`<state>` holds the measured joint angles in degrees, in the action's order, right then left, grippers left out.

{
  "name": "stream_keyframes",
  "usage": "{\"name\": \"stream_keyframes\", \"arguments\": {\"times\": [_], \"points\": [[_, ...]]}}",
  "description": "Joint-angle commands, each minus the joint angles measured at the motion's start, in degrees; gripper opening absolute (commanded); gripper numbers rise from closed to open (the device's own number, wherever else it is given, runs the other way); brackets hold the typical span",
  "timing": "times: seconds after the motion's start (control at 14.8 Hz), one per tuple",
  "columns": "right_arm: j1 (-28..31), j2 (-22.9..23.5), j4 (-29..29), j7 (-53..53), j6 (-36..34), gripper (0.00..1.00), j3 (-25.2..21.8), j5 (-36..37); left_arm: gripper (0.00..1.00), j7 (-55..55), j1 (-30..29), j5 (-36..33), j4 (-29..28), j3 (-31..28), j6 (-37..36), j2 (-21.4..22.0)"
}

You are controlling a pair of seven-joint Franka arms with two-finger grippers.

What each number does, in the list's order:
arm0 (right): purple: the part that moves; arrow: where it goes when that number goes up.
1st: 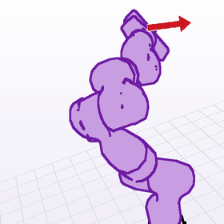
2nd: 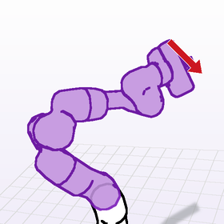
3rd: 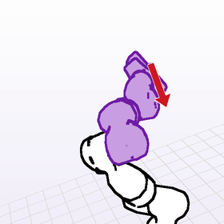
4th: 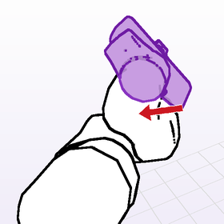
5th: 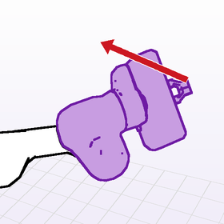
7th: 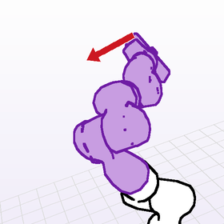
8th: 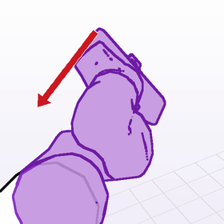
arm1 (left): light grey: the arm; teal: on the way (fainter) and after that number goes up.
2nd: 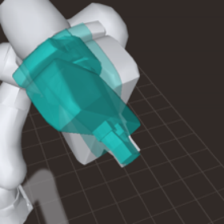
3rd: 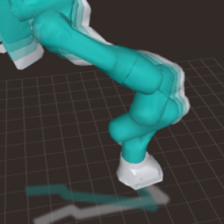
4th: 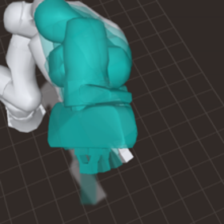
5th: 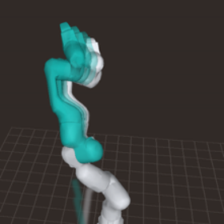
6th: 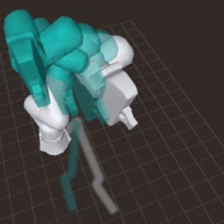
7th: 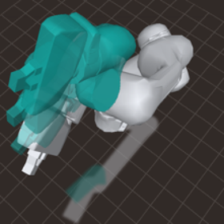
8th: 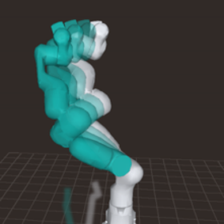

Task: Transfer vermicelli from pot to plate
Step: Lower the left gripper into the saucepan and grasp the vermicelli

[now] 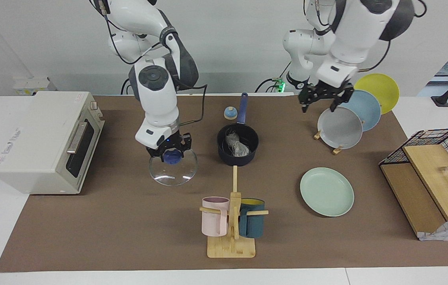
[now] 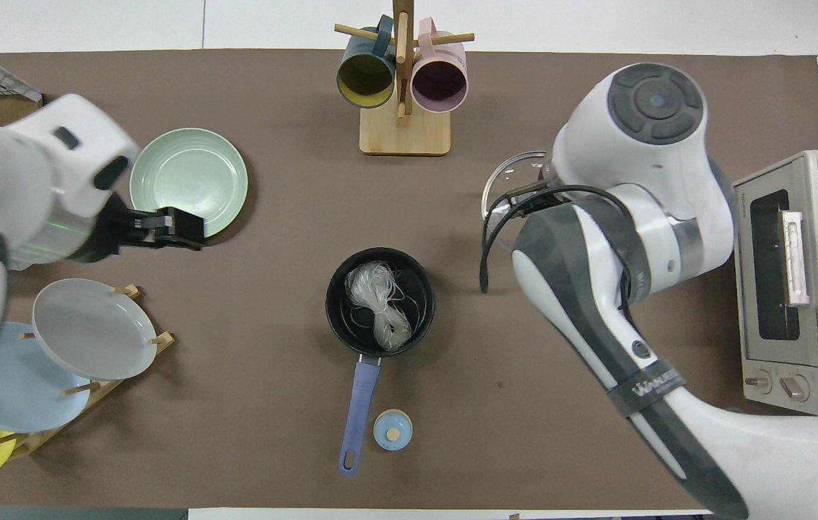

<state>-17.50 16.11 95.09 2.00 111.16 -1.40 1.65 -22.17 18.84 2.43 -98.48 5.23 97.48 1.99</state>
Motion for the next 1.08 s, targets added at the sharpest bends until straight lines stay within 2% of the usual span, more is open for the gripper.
{"name": "stream_keyframes", "arguments": {"times": [0.0,0.2,0.34,0.61,1.02], "points": [[3.5,-2.1,3.9,-4.1,2.0,0.68,0.9,0.4,1.0,-7.8,9.5,2.5,-7.9,-0.9,9.7,-2.0],[6.2,-3.6,9.9,-7.1,7.4,0.68,0.8,0.4,1.0,-11.1,15.9,2.6,-10.8,-0.9,17.5,-8.5],[7.7,-3.5,11.9,-7.6,10.4,0.68,0.8,0.4,1.0,-11.2,16.8,2.5,-11.9,-0.9,19.4,-9.8],[9.5,-1.4,12.2,-8.9,12.8,0.68,0.9,0.1,1.0,-11.4,18.7,2.5,-14.2,-0.9,25.2,-12.6],[10.2,0.8,12.2,-8.9,13.0,0.71,0.9,-0.8,1.0,-11.1,19.7,2.0,-14.1,-1.0,29.0,-17.9]]}}
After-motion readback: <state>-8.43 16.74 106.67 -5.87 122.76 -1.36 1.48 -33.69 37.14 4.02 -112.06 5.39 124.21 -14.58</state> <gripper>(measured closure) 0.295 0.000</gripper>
